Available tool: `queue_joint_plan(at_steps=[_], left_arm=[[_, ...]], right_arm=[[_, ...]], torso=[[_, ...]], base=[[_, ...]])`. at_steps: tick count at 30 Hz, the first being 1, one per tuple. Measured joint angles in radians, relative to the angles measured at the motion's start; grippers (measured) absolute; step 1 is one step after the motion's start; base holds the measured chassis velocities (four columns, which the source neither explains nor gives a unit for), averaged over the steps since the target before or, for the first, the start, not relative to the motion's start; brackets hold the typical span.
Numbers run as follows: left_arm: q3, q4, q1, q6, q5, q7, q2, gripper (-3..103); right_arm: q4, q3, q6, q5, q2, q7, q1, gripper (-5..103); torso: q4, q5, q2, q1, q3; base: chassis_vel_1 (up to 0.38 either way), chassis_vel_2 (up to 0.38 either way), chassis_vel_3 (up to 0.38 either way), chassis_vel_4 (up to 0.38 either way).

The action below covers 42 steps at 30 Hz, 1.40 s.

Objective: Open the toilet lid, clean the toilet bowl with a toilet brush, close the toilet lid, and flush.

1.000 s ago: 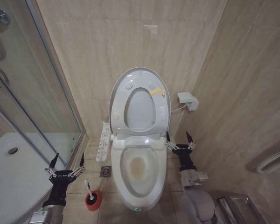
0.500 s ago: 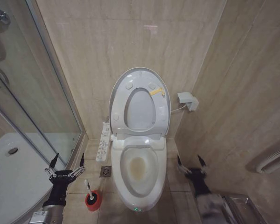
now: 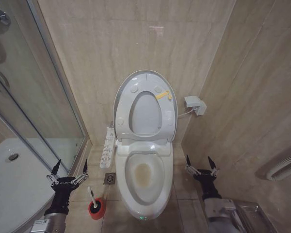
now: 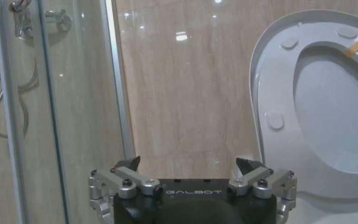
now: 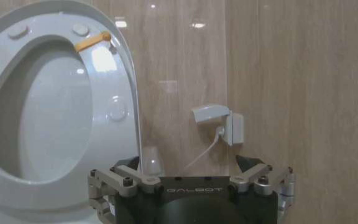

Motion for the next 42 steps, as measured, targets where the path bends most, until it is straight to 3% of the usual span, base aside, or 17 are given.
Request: queue_joint_plan(at_steps=[9, 24, 32, 42], left_arm=[[0.0, 0.0, 0.0, 0.0, 0.0, 0.0, 0.0, 100], [0.0, 0.0, 0.0, 0.0, 0.0, 0.0, 0.0, 100], [0.0, 0.0, 0.0, 0.0, 0.0, 0.0, 0.0, 100], [0.0, 0.0, 0.0, 0.0, 0.0, 0.0, 0.0, 100]], right_arm=[[-0.017, 0.008, 0.027, -0.015, 0.0, -0.028, 0.04, 100], [-0.092, 0.0, 0.045, -0.018, -0.045, 0.013, 0.176, 100], [-0.248, -0.015, 0.031, 0.017, -0.098, 0.077, 0.425, 100], [-0.456, -0.044, 0.047, 0.03, -0.138, 0.095, 0.64, 100]], torso=[[-0.0001, 0.0, 0.0, 0.0, 0.0], [0.0, 0.0, 0.0, 0.0, 0.0], [0.0002, 0.0, 0.0, 0.0, 0.0], [0.0, 0.0001, 0.0, 0.0, 0.0]], base=[[0.0, 0.0, 0.0, 0.0], [0.0, 0.0, 0.0, 0.0], [0.0, 0.0, 0.0, 0.0], [0.0, 0.0, 0.0, 0.0]])
